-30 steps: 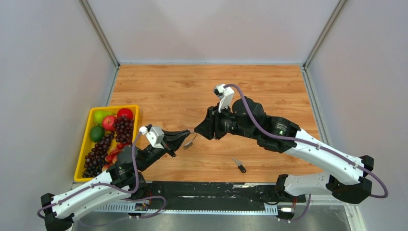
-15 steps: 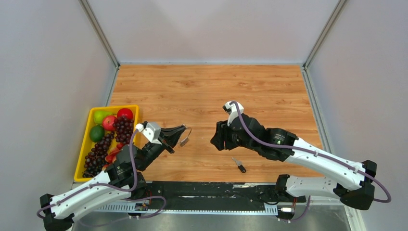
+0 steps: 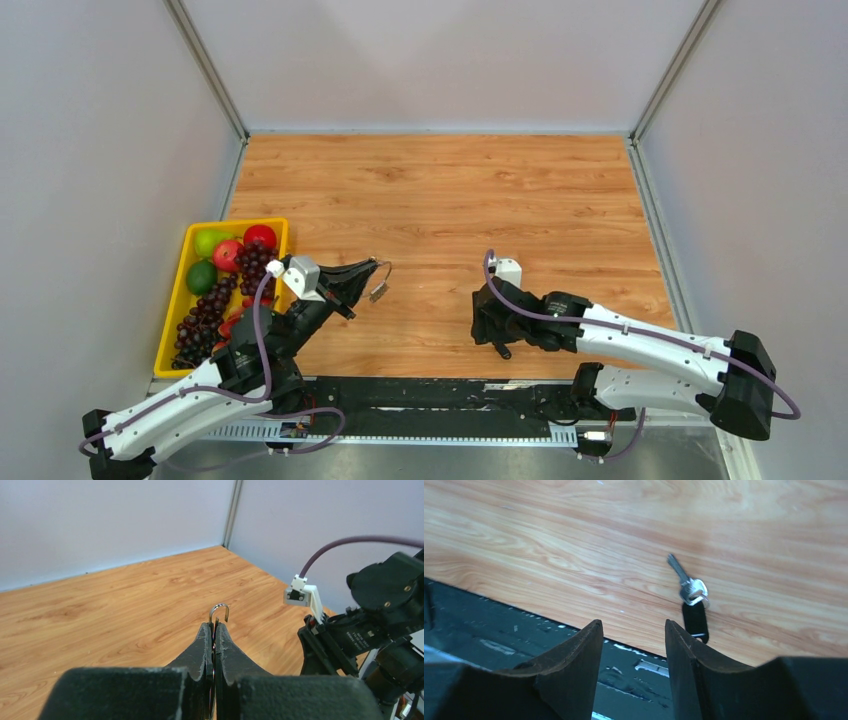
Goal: Put the keys on the keyring
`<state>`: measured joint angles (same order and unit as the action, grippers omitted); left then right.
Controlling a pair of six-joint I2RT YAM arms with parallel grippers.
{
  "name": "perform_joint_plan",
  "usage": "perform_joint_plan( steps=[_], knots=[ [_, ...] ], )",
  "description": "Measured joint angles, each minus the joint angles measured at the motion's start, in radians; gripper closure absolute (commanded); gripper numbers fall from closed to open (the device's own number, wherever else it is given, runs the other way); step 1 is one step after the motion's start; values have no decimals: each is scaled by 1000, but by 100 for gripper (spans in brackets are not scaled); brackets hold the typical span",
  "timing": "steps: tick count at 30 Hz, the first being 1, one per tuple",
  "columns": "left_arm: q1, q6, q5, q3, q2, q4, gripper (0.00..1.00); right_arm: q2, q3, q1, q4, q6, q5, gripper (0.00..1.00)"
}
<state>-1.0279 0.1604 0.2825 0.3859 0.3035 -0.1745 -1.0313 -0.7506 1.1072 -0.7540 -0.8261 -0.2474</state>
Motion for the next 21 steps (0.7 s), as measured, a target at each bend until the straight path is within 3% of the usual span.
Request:
perform_joint_plan(
  steps=[21],
  knots=[
    [0,17,-45,0,2,-1,100,1,146,-60,-59,-180,-123,44]
  ],
)
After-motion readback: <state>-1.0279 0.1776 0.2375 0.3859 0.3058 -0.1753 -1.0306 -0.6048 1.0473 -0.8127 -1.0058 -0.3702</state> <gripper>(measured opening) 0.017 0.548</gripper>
